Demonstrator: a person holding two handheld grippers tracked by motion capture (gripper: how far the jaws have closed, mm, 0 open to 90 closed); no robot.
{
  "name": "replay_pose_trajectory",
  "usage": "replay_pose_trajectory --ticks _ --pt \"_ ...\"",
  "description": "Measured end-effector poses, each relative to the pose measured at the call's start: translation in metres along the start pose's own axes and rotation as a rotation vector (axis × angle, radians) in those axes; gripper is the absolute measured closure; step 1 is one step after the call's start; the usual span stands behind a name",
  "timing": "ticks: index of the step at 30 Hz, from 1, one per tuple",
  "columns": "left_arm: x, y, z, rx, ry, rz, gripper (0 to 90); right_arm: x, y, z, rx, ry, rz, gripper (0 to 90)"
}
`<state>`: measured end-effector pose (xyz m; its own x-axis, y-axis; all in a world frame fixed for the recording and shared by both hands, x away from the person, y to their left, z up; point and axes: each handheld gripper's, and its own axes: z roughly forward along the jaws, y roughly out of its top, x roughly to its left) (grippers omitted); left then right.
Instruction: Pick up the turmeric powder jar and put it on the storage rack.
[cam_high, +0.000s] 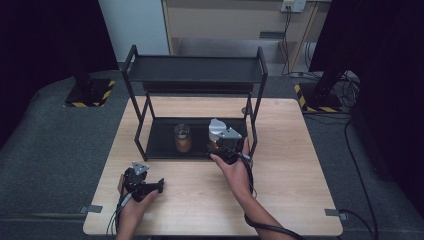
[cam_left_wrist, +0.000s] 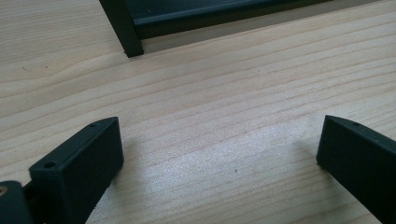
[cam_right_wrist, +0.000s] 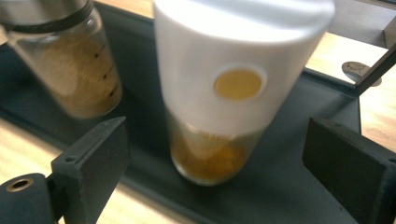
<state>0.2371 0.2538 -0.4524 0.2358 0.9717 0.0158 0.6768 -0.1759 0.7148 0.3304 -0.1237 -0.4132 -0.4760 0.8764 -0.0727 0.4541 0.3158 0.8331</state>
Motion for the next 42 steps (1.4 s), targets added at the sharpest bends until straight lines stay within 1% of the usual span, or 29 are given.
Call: replay_pose_trajectory --ticks 6,8,9,15,16,22,24,27,31,34,39,42 --pt "-0.001 0.0 0.0 0.0 0.0 -0.001 0.0 0.001 -0.009 -0.014 0.012 0.027 -0.021 8.8" --pt "-0.001 0.0 0.0 0.0 0.0 -0.001 0.0 0.002 -0.013 -0.017 0.008 0.03 -0.035 8.9" --pt "-0.001 0.0 0.0 0.0 0.0 0.0 0.0 0.003 -0.015 -0.02 0.008 0.03 -0.034 8.9" --pt "-0.001 0.0 0.0 0.0 0.0 -0.001 0.0 0.007 -0.025 -0.032 0.009 0.06 -0.048 8.8" --pt "-0.001 0.0 0.0 0.0 0.0 -0.001 0.0 0.008 -0.027 -0.034 0.008 0.066 -0.056 8.7" --pt "-0.001 -0.001 0.0 -0.001 0.0 -0.001 0.0 0.014 -0.034 -0.044 0.015 0.085 -0.052 8.5" --pt "-0.001 -0.001 -0.001 -0.001 0.0 -0.002 0.0 0.015 -0.037 -0.047 0.016 0.086 -0.048 8.5" --pt "-0.001 -0.001 -0.001 0.0 -0.001 -0.001 0.0 0.016 -0.044 -0.052 0.015 0.083 -0.018 8.3" --pt "-0.001 -0.001 -0.001 0.0 -0.002 0.001 0.0 0.015 -0.055 -0.058 0.012 0.072 -0.016 8.4" --pt "-0.001 -0.001 -0.001 0.0 -0.002 0.001 0.0 0.011 -0.06 -0.065 0.016 0.064 -0.009 8.5" --pt "-0.001 -0.001 -0.001 0.0 -0.002 0.001 0.0 0.004 -0.069 -0.077 0.002 0.05 -0.009 8.9" --pt "-0.001 -0.001 -0.001 0.0 -0.002 0.001 0.0 -0.001 -0.074 -0.082 -0.001 0.04 0.0 9.1"
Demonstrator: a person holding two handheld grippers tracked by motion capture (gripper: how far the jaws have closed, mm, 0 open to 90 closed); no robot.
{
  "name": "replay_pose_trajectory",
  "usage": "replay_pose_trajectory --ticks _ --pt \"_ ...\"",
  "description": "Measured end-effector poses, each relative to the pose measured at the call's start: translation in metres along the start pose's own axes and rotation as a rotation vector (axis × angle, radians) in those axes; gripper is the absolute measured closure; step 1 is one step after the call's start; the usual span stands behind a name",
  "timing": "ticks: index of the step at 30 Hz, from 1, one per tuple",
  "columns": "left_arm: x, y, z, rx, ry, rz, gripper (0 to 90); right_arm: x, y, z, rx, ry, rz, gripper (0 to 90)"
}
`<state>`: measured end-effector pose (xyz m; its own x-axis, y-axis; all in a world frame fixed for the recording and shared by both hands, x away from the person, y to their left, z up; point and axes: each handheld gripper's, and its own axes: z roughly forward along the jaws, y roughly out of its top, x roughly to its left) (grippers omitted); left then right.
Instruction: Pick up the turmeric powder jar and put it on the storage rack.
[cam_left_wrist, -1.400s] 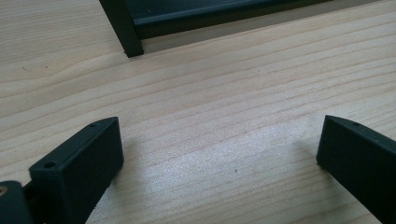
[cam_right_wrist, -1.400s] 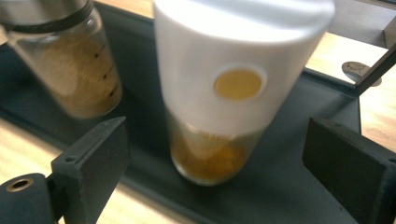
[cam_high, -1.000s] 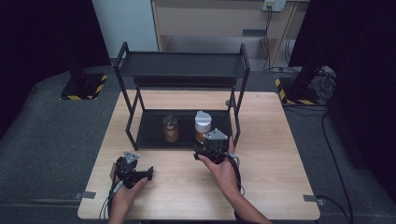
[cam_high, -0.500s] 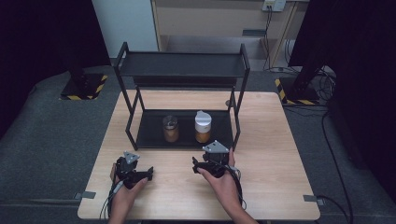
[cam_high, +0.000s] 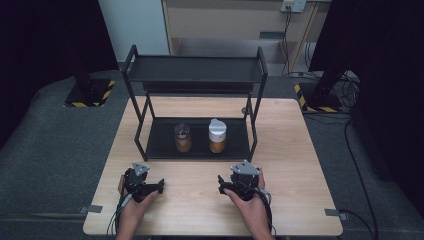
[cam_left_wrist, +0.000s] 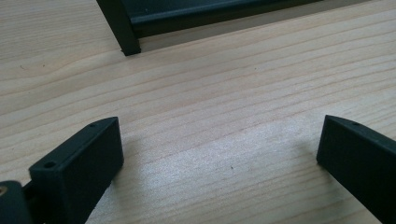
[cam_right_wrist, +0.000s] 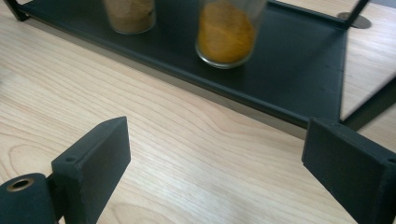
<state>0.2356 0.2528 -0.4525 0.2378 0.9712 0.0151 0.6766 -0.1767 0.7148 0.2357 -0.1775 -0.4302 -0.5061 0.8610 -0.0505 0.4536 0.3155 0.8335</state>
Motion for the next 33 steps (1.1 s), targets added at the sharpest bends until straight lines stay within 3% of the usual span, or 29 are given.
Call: replay_pose_trajectory --ticks 10,23,33 --pt "0.0 0.0 0.0 0.0 0.0 0.0 0.0 -0.017 -0.016 -0.012 -0.004 -0.037 0.025 9.1" --pt "0.0 0.0 0.0 0.0 0.0 0.0 0.0 -0.038 -0.02 -0.024 -0.047 -0.101 0.057 9.3" --pt "0.0 0.0 0.0 0.0 0.0 0.0 0.0 -0.064 -0.016 -0.023 -0.033 -0.148 0.031 9.4"
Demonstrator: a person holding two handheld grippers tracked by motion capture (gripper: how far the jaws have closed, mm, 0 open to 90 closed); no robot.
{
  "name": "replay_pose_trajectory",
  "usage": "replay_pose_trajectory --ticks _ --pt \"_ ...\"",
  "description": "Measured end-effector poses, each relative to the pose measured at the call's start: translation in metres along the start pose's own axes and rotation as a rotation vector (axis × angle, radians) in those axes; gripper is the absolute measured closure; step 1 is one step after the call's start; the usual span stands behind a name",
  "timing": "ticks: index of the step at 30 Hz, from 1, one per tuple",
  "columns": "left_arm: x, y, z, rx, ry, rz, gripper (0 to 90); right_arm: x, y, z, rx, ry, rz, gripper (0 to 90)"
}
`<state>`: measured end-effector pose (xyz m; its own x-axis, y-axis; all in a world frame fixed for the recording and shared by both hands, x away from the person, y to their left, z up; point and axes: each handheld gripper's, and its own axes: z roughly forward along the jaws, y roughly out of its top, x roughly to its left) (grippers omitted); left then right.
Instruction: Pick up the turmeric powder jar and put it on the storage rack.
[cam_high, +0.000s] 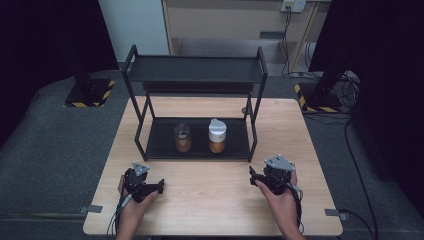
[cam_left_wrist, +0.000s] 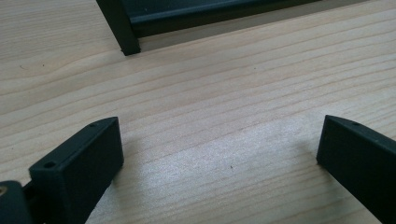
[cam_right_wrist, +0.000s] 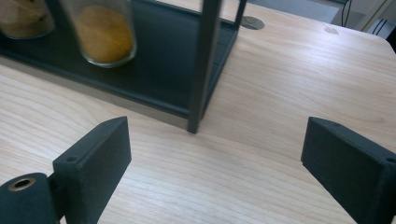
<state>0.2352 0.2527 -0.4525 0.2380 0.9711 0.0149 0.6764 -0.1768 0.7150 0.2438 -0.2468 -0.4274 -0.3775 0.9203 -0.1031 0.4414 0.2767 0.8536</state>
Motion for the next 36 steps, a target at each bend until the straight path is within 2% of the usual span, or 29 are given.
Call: replay_pose_trajectory --ticks 6,16,29,36 --pt "0.0 0.0 0.0 0.0 -0.001 0.002 0.0 -0.013 -0.003 0.005 0.031 -0.009 0.042 9.3" --pt "0.0 0.0 0.0 0.001 -0.001 0.002 0.0 -0.036 -0.003 0.018 0.062 -0.02 0.035 9.7" --pt "0.0 0.0 0.0 0.001 -0.002 0.002 0.0 -0.035 -0.012 0.03 0.146 -0.048 0.068 9.3" --pt "0.0 0.0 0.0 0.001 -0.002 0.002 0.0 -0.034 -0.016 0.034 0.175 -0.041 0.075 9.0"
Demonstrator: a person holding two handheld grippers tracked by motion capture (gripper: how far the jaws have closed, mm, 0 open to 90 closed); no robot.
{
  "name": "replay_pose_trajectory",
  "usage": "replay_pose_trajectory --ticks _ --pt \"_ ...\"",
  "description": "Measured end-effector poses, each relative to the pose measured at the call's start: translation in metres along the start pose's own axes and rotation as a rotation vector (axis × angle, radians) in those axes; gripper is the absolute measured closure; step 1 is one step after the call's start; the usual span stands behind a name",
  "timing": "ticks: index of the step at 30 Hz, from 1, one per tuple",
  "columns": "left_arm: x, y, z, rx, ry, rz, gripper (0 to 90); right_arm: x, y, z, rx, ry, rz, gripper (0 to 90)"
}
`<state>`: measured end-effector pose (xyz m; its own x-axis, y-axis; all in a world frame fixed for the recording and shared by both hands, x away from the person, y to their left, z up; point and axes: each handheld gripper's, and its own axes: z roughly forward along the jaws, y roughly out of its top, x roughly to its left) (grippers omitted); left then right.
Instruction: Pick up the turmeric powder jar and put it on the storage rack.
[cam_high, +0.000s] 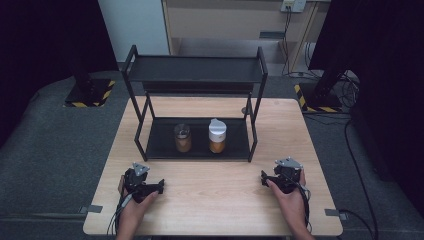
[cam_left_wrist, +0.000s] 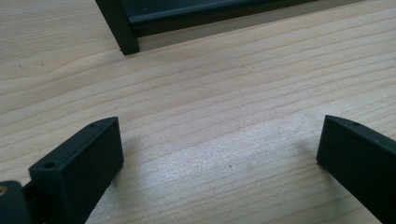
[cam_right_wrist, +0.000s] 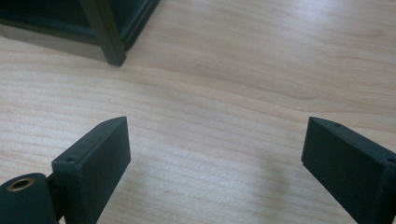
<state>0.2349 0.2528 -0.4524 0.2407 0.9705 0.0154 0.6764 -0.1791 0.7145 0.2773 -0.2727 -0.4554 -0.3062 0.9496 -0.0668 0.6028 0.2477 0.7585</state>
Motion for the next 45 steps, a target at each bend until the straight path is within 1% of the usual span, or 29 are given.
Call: replay_pose_trajectory --ticks 3,8,14,19,28,45 --pt "0.0 0.0 0.0 0.0 0.0 0.0 0.0 0.004 -0.002 0.003 0.016 0.003 -0.005 8.9" --pt "0.0 0.0 0.0 0.0 0.0 0.0 0.0 0.005 -0.005 0.003 0.011 -0.001 0.004 8.4" --pt "0.0 0.0 0.0 0.0 0.0 0.0 0.0 0.002 -0.003 0.004 0.021 0.011 0.029 7.5" --pt "0.0 0.0 0.0 0.0 0.0 0.0 0.0 -0.006 -0.001 0.006 0.038 0.037 0.063 6.1" --pt "0.0 0.0 0.0 0.0 0.0 0.0 0.0 -0.007 0.0 0.007 0.043 0.043 0.06 4.4" --pt "0.0 0.0 0.0 0.0 0.0 0.0 0.0 -0.006 0.0 0.007 0.044 0.044 0.06 4.1"
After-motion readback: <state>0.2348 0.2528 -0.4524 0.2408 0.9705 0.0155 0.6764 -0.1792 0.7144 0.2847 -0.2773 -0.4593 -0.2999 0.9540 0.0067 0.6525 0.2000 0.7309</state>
